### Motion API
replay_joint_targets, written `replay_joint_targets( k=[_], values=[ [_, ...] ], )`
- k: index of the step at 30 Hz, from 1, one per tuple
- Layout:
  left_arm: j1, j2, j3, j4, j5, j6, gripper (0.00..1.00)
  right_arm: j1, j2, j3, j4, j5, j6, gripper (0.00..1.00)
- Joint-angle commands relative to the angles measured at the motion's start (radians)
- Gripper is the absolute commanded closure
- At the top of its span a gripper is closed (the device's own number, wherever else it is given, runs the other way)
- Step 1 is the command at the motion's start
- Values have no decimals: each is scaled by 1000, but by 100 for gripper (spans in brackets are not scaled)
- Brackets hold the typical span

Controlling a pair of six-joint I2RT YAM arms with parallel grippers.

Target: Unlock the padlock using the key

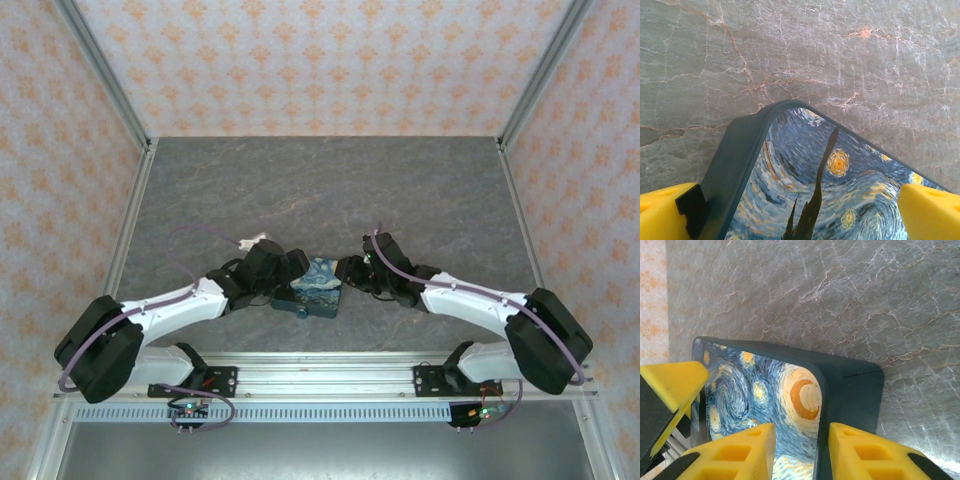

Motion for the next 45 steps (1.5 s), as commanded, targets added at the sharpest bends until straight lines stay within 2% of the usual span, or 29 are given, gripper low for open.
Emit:
replay_joint_targets(
  k=[1, 6, 12, 19, 25, 27, 31, 35, 39, 45],
  values=[
    [-27, 21, 34, 70, -10, -36, 0, 15, 29, -15, 50, 7, 38, 67],
    [-28, 67, 58, 101, 13, -30, 0, 16, 63, -8, 71, 51, 46, 72],
    [-24, 163, 165, 103, 18, 19, 0, -2, 125, 56, 67, 129, 53, 80],
    [15, 280, 285, 108, 54, 55, 0, -94, 214, 119, 88, 147, 69, 79],
    [38, 331, 322, 121, 78, 59, 0, -143, 264, 140, 117, 134, 93, 77],
    [38, 338, 314, 126, 79, 49, 0, -152, 266, 149, 118, 123, 93, 69],
    [63, 311, 279, 104, 51, 26, 0, -169, 183, 127, 67, 142, 84, 39],
    [124, 255, 260, 5, 9, 33, 0, -215, -7, 66, -88, 237, 78, 33],
    [189, 194, 257, -106, -29, 62, 0, -315, -200, 20, -335, 330, 88, 32],
    [199, 122, 272, -175, -23, 103, 0, -464, -282, -13, -529, 376, 38, 31]
  ],
)
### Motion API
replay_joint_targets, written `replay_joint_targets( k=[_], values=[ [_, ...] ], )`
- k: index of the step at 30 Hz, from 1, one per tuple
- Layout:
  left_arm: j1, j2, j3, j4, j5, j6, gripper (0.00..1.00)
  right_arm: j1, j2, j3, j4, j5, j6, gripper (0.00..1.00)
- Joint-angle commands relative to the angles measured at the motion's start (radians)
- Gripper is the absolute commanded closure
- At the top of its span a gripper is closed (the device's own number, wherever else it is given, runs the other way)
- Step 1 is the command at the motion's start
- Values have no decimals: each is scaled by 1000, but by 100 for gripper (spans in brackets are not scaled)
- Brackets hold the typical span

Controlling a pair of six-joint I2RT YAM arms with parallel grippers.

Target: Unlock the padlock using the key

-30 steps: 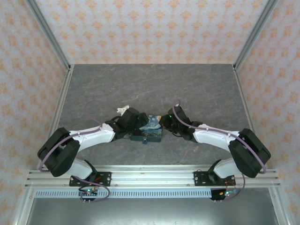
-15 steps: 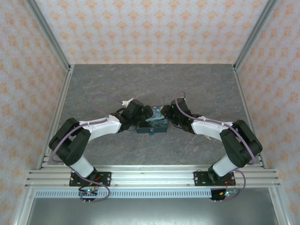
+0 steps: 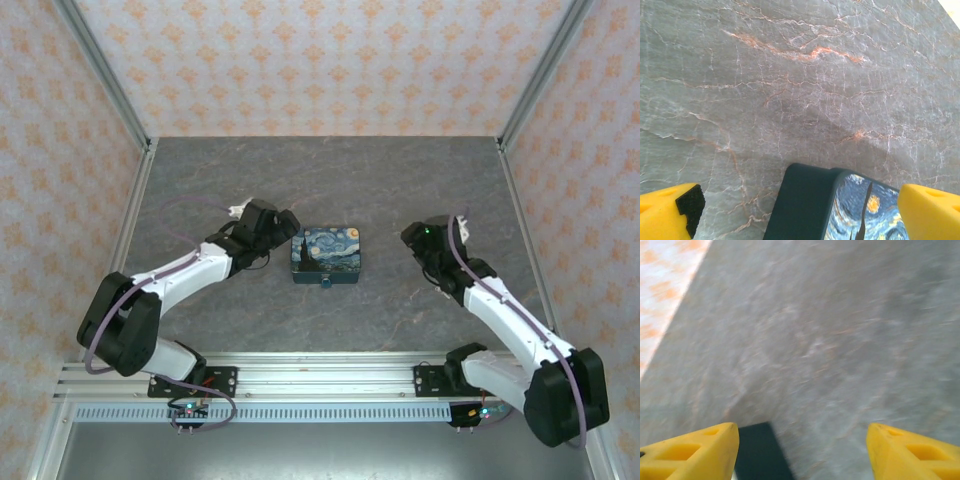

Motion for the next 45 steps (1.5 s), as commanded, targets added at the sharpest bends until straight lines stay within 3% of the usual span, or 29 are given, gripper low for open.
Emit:
replay_joint_targets(
  k=[1, 9, 25, 45],
  values=[
    [-4, -39, 7, -78, -8, 37, 0, -44, 4, -33, -192, 61, -38, 30],
    [-8, -48, 23, -90, 56, 45, 0, -107, 81, -45, -186, 79, -72, 25],
    [-30, -41, 22, -84, 74, 53, 0, -177, 238, -51, -134, 46, -106, 24],
    [-31, -15, 20, -66, 76, 50, 0, -175, 221, -129, -33, -179, -34, 27]
  ],
)
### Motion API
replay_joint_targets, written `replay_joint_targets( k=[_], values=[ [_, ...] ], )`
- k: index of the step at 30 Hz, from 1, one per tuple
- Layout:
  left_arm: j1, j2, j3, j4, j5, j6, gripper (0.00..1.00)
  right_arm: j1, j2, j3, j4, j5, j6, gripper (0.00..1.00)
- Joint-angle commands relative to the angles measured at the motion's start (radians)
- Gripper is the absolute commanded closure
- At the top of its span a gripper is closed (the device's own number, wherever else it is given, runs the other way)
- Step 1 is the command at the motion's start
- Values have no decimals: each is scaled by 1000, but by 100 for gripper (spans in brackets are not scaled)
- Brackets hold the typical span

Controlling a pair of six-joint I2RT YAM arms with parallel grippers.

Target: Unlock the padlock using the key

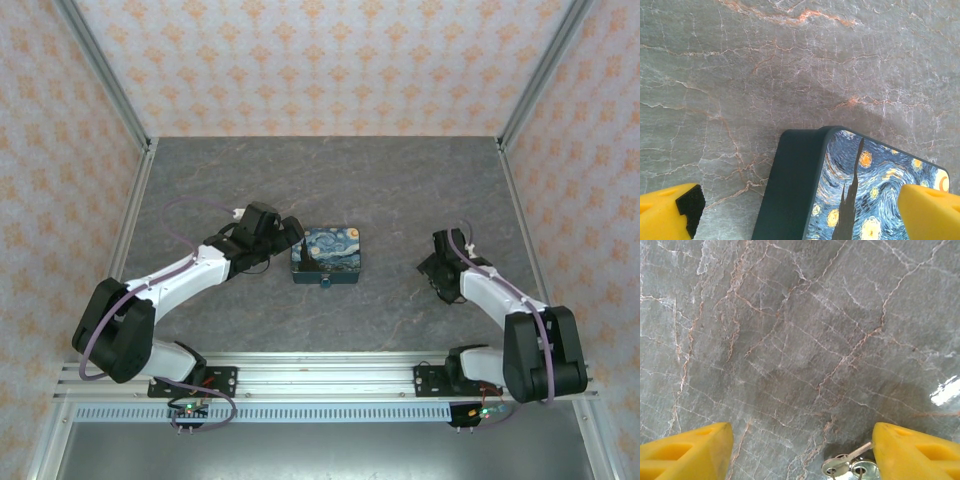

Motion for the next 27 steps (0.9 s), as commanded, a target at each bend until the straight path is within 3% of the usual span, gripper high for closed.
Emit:
replay_joint_targets(
  k=[1, 16, 27],
  values=[
    [-9, 16, 18, -8, -1, 20, 0, 12, -6, -41, 58, -142, 52, 28],
    [-17, 25, 15, -7, -4, 17, 0, 133, -4, -13, 60, -137, 79, 35],
    [-20, 34, 18, -2, 1, 19, 0, 139, -11, 123, -176, -4, -144, 32]
  ],
)
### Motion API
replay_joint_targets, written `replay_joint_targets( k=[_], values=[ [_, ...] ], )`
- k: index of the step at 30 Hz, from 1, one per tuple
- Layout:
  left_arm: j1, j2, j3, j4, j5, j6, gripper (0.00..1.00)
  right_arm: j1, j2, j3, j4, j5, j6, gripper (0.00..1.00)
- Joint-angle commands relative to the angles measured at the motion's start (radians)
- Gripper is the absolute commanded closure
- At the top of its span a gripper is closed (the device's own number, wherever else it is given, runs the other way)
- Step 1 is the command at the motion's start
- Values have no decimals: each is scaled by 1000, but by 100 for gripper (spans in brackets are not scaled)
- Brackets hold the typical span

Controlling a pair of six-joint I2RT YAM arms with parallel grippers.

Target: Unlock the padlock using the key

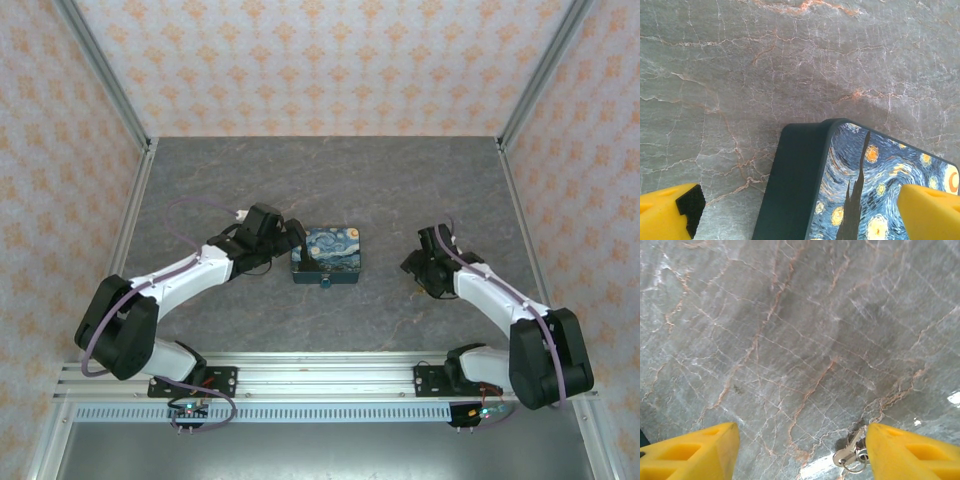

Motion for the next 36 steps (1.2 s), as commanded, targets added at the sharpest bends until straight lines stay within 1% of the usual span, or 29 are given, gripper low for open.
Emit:
replay_joint_targets(
  k=[1, 4, 13, 17, 27, 32, 36],
  values=[
    [-7, 11, 18, -3, 1, 20, 0, 6, 15, 41, -111, 58, -104, 32],
    [-7, 12, 17, -5, 0, 21, 0, 7, 35, 52, -137, 63, -149, 33],
    [-8, 21, 23, -5, 3, 18, 0, 33, 90, 59, -145, 50, -204, 37],
    [-10, 25, 25, -5, 5, 16, 0, 42, 129, 63, -137, 39, -218, 39],
    [-11, 36, 29, -6, 7, 17, 0, 47, 192, 80, -126, 40, -257, 46],
    [-12, 45, 32, -4, 8, 17, 0, 50, 210, 89, -137, 56, -277, 46],
    [-13, 53, 36, -2, 11, 17, 0, 52, 220, 90, -136, 53, -282, 51]
  ],
)
